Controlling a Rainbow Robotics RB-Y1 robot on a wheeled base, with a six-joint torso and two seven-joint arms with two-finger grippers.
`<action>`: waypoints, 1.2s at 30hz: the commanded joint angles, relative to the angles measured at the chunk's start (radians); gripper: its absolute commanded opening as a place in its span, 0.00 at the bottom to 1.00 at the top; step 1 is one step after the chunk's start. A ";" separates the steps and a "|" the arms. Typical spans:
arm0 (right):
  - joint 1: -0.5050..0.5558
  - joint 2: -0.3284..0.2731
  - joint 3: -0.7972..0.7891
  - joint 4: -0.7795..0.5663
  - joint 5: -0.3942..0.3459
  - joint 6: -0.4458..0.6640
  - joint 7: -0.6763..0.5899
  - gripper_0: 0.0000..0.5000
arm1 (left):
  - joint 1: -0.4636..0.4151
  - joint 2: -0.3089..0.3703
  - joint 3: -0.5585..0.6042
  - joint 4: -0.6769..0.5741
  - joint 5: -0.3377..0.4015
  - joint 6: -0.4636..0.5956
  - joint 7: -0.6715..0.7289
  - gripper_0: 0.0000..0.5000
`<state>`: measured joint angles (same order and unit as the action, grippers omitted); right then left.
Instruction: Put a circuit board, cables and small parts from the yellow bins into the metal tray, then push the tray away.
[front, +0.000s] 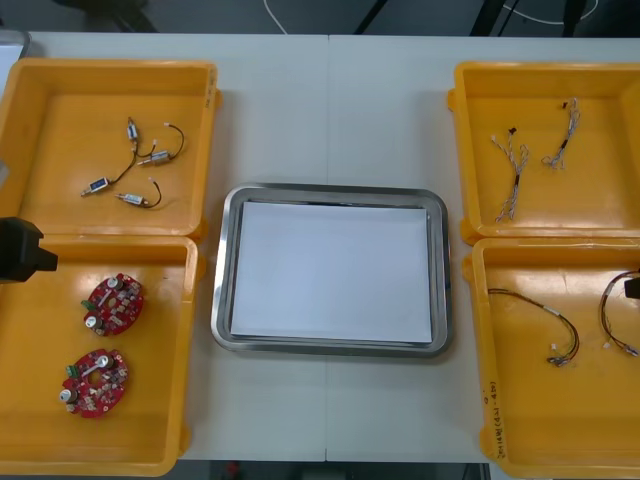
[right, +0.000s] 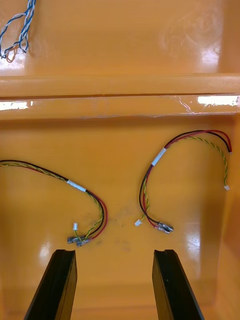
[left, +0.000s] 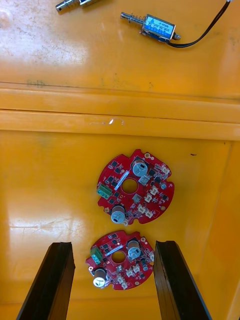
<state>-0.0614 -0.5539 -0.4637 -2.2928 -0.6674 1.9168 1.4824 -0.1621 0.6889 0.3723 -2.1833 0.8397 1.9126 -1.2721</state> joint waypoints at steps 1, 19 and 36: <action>0.009 0.009 0.013 -0.007 0.008 0.003 0.022 0.87 | -0.020 0.046 -0.016 -0.004 0.009 0.007 -0.084 0.94; 0.009 0.009 0.013 -0.007 0.008 0.003 0.022 0.87 | -0.020 0.046 -0.016 -0.004 0.009 0.007 -0.084 0.94; 0.009 0.009 0.013 -0.007 0.008 0.003 0.022 0.88 | -0.020 0.046 -0.016 -0.004 0.009 0.007 -0.084 0.94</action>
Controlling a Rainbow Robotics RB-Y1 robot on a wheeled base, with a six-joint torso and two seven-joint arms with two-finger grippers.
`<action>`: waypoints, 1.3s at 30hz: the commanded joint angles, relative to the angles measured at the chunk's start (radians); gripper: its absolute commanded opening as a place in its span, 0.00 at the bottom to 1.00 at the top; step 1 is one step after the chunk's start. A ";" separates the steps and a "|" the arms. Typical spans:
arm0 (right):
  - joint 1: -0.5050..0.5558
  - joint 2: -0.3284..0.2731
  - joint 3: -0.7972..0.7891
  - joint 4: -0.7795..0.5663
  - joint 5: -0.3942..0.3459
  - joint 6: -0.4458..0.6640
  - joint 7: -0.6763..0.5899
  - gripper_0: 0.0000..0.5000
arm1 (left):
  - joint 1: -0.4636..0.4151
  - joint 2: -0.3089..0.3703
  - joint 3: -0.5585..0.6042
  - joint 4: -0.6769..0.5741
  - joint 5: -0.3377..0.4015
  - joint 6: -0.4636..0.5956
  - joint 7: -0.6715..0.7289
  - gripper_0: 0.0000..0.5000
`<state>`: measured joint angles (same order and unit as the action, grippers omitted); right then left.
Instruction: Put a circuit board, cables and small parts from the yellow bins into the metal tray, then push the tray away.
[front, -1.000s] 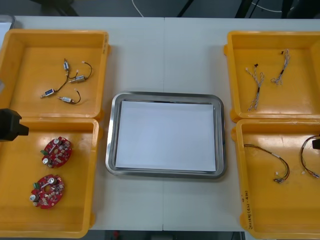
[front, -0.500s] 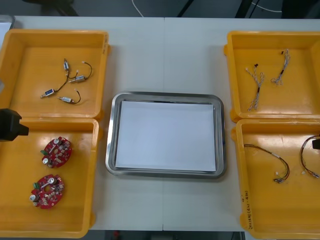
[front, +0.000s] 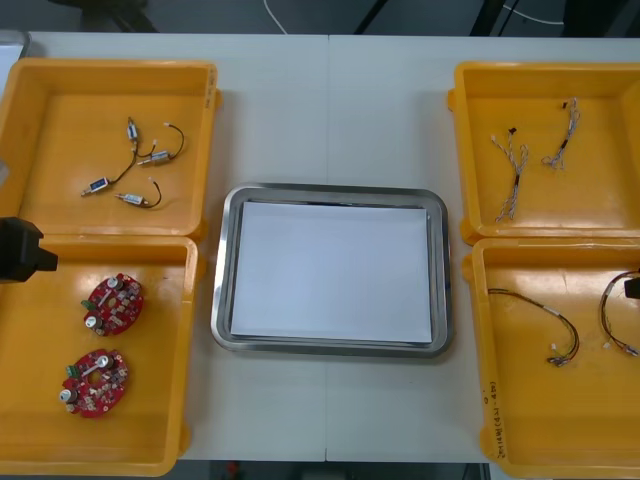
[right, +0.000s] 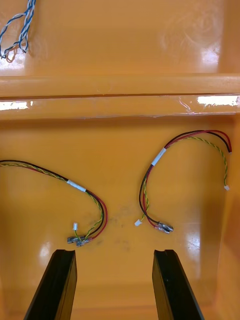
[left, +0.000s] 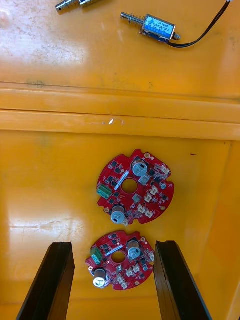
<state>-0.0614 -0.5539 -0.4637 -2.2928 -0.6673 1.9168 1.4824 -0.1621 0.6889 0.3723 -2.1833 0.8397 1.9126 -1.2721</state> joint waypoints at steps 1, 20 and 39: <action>0.009 0.009 0.013 -0.007 0.008 0.003 0.022 0.87 | -0.020 0.046 -0.016 -0.004 0.009 0.007 -0.084 0.93; 0.009 0.009 0.013 -0.007 0.008 0.003 0.022 0.88 | -0.020 0.046 -0.016 -0.004 0.009 0.007 -0.084 0.93; 0.009 0.009 0.013 -0.007 0.008 0.003 0.022 0.87 | -0.020 0.046 -0.016 -0.004 0.009 0.007 -0.084 0.94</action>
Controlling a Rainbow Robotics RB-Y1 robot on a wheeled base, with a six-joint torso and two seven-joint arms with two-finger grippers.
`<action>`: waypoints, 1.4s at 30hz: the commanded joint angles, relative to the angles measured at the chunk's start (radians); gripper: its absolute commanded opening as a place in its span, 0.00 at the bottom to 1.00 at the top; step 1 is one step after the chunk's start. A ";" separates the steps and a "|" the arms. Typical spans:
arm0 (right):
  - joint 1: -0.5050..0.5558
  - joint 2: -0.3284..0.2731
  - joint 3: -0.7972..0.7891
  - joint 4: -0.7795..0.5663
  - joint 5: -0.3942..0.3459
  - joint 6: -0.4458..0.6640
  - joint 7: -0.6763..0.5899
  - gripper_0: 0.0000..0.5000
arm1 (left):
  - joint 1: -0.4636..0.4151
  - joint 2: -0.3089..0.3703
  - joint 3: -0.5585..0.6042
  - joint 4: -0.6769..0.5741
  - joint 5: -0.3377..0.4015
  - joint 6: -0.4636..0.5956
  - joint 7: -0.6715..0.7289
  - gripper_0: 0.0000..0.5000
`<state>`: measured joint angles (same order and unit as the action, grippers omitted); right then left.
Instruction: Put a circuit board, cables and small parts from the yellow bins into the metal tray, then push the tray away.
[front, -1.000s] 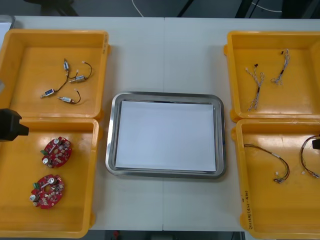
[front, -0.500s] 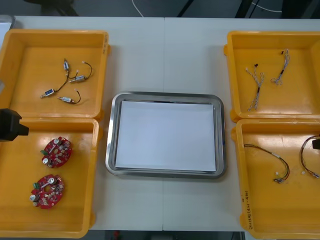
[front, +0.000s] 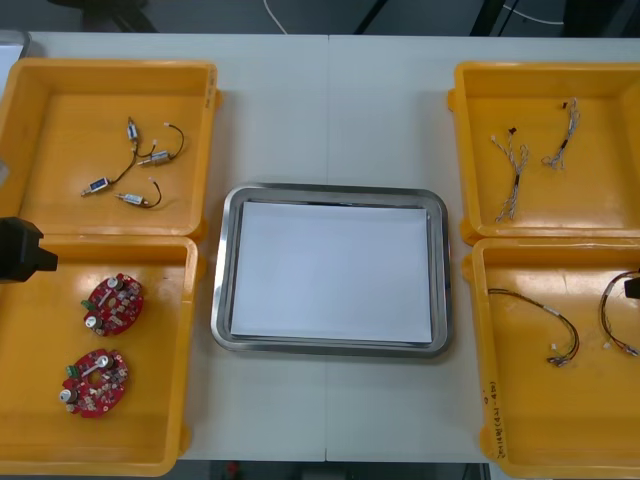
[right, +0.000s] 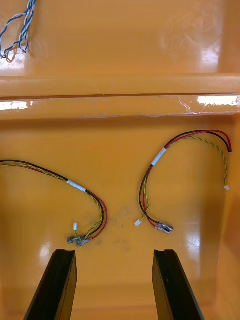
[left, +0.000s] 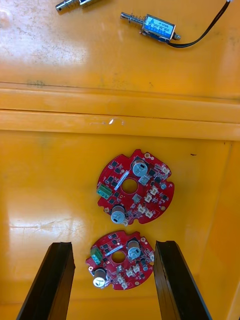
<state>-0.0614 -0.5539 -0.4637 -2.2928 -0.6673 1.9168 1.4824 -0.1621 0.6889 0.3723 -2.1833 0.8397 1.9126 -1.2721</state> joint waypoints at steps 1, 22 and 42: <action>0.009 0.009 0.013 -0.007 0.008 0.003 0.022 0.87 | -0.020 0.046 -0.016 -0.004 0.009 0.007 -0.084 0.93; 0.009 0.009 0.013 -0.007 0.008 0.003 0.022 0.87 | -0.020 0.046 -0.016 -0.004 0.009 0.007 -0.084 0.94; 0.009 0.009 0.013 -0.007 0.008 0.003 0.022 0.87 | 0.015 0.006 -0.007 -0.003 0.009 0.007 -0.042 0.94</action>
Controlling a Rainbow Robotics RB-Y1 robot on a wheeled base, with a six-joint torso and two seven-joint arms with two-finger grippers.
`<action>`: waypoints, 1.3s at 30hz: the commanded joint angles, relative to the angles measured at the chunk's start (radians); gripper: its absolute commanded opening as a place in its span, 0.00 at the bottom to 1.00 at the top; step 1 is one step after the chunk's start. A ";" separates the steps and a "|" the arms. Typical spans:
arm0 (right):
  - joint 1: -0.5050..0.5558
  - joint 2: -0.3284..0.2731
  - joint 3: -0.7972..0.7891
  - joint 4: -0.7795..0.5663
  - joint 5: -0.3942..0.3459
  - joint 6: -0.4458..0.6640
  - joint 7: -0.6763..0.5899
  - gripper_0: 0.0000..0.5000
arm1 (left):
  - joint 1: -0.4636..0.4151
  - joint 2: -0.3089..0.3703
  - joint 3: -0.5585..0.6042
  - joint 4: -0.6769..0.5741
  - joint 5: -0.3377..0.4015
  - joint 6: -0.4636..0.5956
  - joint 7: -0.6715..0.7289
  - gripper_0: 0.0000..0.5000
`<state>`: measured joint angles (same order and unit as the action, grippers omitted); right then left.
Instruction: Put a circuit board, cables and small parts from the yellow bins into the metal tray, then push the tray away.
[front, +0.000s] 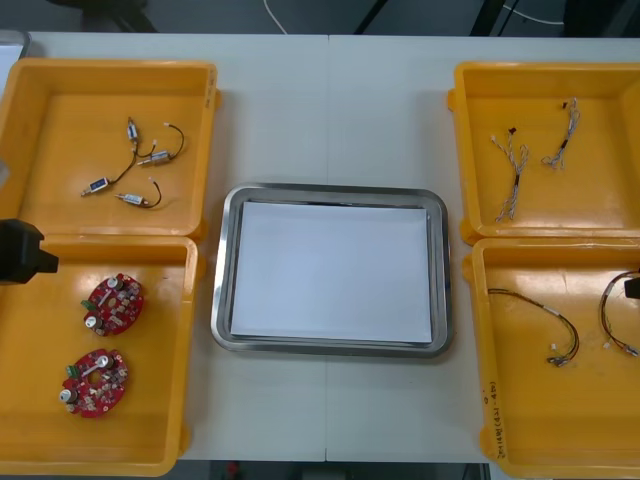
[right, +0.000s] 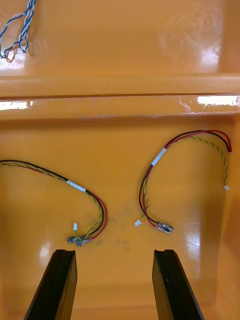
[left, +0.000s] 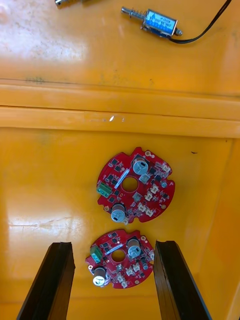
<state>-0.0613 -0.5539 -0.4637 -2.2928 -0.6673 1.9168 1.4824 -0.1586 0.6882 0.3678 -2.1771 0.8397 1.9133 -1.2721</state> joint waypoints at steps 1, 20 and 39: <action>0.009 0.009 0.013 -0.007 0.008 0.003 0.022 0.87 | 0.011 0.007 0.000 -0.010 0.012 0.007 -0.043 0.93; 0.037 0.035 0.013 0.012 0.011 0.003 0.027 0.87 | 0.139 0.007 0.011 -0.070 0.007 0.003 -0.019 0.94; 0.026 -0.020 0.016 0.111 0.028 0.003 0.056 0.88 | 0.344 -0.035 0.006 -0.076 -0.018 -0.218 -0.004 0.94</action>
<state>-0.0424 -0.5316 -0.4593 -2.1916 -0.6430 1.9169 1.5032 0.1347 0.6779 0.3666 -2.2214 0.8380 1.7247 -1.2720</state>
